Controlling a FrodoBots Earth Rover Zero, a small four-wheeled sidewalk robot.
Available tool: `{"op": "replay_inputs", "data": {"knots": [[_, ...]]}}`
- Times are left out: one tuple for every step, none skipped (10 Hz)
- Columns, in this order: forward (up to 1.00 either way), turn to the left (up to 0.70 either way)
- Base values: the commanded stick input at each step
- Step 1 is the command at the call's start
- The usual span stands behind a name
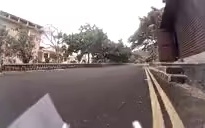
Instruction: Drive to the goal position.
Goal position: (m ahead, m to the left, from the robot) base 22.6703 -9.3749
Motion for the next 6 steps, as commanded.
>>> {"op": "replay_inputs", "data": {"knots": [[0.00, 0.00], [0.00, 0.00], [0.00, 0.00], [0.00, 0.00], [0.00, 0.00], [0.00, 0.00]]}}
